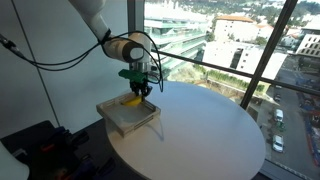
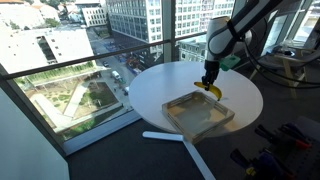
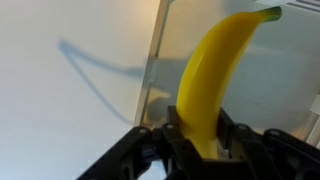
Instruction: Put the banana plush toy on the tray
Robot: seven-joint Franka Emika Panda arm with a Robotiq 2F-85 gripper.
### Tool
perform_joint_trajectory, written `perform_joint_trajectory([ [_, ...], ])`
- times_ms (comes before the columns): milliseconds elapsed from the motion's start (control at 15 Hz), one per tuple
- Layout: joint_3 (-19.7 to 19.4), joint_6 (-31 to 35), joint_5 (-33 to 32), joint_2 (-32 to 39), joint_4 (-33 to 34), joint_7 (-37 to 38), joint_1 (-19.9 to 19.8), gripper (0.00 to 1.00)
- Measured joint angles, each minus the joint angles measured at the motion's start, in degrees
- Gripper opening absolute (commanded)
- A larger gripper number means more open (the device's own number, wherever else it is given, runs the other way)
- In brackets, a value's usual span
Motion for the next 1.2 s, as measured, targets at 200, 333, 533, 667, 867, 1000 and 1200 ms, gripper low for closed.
perform_joint_trajectory([
  [200, 0.4, -0.8, 0.7, 0.0, 0.1, 0.7, 0.3, 0.15],
  [333, 0.7, -1.6, 1.2, 0.0, 0.2, 0.9, 0.5, 0.15],
  [533, 1.4, -2.4, 2.6, 0.0, 0.3, 0.9, 0.6, 0.15],
  [667, 1.8, -2.8, 3.0, 0.0, 0.3, 1.0, 0.8, 0.15],
  [867, 2.1, -2.8, 3.0, 0.0, 0.3, 1.0, 1.4, 0.15],
  [1000, 2.2, -2.8, 3.0, 0.1, 0.3, 1.1, 2.0, 0.15],
  [1200, 2.3, -2.7, 3.0, 0.6, 0.3, 1.4, 2.8, 0.15],
])
